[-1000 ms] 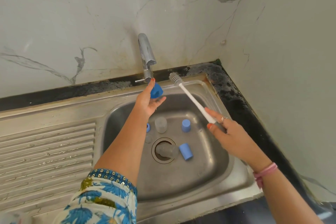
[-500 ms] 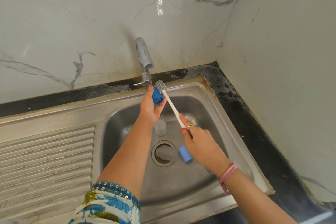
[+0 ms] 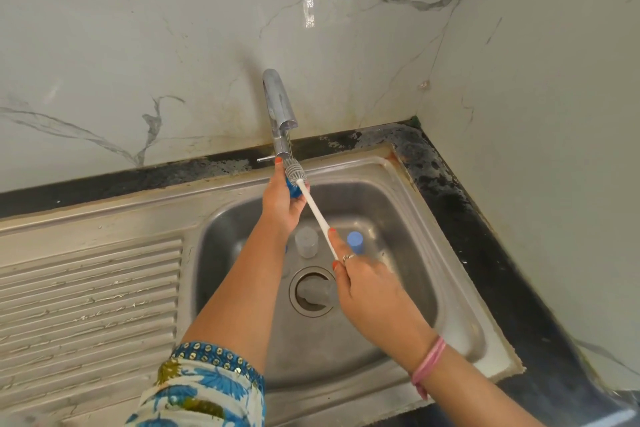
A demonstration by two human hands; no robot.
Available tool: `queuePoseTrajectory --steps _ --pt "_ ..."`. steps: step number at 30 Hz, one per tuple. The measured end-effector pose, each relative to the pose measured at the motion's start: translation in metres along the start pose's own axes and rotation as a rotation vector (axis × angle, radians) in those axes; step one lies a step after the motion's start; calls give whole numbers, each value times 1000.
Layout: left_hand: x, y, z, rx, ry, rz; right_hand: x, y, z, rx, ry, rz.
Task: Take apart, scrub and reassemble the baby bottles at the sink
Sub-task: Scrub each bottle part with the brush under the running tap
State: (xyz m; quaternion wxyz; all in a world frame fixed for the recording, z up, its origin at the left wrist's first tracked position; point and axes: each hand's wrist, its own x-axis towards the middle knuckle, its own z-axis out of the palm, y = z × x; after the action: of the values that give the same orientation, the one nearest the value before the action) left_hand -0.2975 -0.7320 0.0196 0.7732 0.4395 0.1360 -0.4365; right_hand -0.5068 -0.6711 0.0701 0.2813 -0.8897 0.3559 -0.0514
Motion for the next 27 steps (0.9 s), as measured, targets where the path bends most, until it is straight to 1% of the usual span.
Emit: queuePoseTrajectory --steps 2,4,5,8,12,14,16,20,21,24,25,27 --pt "-2 -7 -3 2 -12 -3 14 3 -5 19 -15 52" --pt "-2 -12 -7 -38 3 11 30 5 -11 142 -25 98" --pt "-2 -12 -9 -60 9 21 34 4 -12 184 -19 99" --pt "-1 -7 -14 -89 9 47 33 -2 -8 210 -15 88" --pt "-4 -12 -26 -97 32 28 48 -1 -16 473 -115 157" --pt "-7 -13 -31 -137 18 6 53 1 -23 542 -142 159" --pt "-5 -11 -34 -155 4 -11 45 -1 -23 518 -149 141" --pt "1 -6 -29 -99 12 -8 22 -6 -18 301 -118 125" --pt "1 -8 -26 -57 4 -1 26 -5 -22 292 -106 138" --pt "-3 -14 -15 18 -15 7 46 -1 -41 387 -90 148" --pt "-4 -15 -12 1 -14 14 48 -1 -45 397 -90 135" --pt "-2 -10 -10 -70 -5 25 38 -3 -44 327 -88 96"
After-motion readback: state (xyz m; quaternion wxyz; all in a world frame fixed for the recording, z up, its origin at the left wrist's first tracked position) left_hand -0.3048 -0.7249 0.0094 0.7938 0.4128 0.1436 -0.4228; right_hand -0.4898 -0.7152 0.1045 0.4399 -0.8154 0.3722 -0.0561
